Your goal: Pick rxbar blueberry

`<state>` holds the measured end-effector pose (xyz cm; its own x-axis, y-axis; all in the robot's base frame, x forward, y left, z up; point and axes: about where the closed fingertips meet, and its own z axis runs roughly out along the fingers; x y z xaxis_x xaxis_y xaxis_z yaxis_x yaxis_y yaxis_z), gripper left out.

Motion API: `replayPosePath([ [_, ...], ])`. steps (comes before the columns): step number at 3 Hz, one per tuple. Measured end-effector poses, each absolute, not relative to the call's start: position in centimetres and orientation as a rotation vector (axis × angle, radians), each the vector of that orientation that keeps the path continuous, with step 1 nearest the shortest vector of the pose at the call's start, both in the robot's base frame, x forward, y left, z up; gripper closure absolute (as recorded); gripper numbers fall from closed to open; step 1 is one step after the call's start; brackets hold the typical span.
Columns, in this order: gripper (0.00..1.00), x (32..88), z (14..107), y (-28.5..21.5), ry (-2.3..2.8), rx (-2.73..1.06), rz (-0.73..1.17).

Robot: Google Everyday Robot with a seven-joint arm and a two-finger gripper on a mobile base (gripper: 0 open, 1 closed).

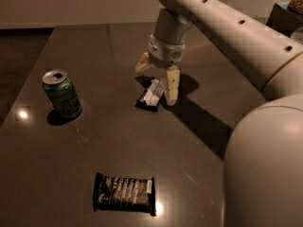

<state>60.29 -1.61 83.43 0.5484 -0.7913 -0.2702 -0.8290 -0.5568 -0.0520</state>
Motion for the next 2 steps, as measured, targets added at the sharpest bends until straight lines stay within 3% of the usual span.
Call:
replayPosePath([
  [1, 0.36, 59.65, 83.03, -1.05, 1.365, -2.628, 0.335],
  [2, 0.67, 59.24, 83.2, -0.88, 1.367, -2.63, 0.332],
])
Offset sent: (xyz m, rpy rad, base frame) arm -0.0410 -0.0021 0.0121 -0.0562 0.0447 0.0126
